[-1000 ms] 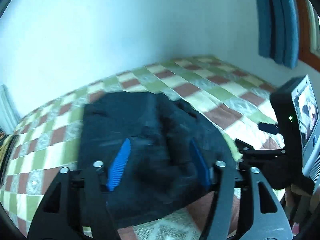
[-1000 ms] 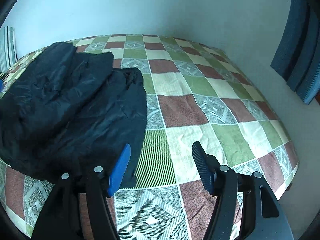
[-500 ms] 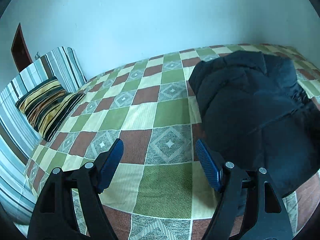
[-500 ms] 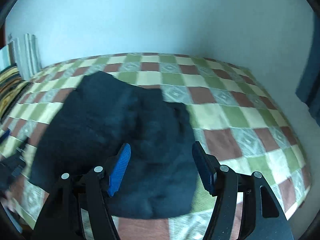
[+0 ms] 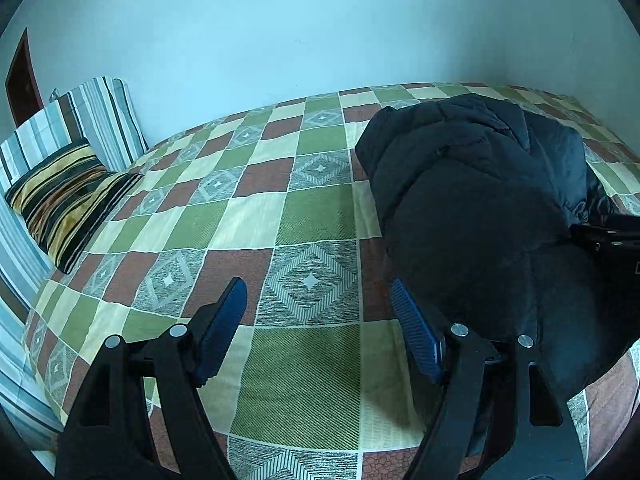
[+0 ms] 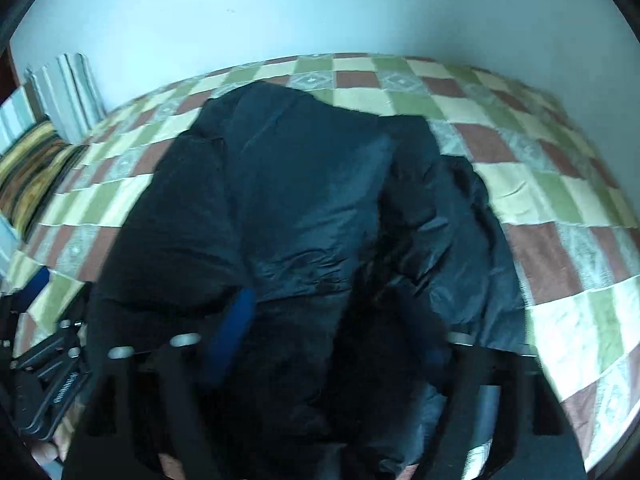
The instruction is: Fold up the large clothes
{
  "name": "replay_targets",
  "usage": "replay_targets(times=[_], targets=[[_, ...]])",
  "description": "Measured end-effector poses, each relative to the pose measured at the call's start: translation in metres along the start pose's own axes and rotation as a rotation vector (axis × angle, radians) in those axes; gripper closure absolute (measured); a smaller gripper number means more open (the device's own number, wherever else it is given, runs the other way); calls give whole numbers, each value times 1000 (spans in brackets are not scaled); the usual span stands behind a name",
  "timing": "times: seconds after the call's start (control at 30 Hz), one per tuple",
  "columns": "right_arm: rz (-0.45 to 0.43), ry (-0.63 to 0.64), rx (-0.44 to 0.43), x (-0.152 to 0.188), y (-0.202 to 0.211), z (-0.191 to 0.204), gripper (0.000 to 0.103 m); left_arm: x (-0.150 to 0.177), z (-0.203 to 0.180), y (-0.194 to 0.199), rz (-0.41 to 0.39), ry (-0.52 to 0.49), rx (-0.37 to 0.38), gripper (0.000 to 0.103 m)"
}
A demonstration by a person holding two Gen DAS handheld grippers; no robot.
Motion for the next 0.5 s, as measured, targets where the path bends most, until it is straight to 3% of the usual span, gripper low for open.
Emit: replay_targets(times=[0.03,0.23,0.5], targets=[[29,-21,-49,2,-3,1,73,0,0,-1,4,4,10,28],[-2,58,-28,5,6,14,96,-2,-2,-3,1,11,28,28],[-69,49,58,-2,25,-19,100,-17,-15,-3,-21,28,101,28]])
Point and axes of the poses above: each gripper's, at about its wrist camera, not at the fingertips, and y roughly against the way its jaws point, z to its left, x to its underside, the point moved 1 cm from there along -y, roughly the way its jaws point, and after that the axes turned 9 degrees about -z, right-handed, at the moved point
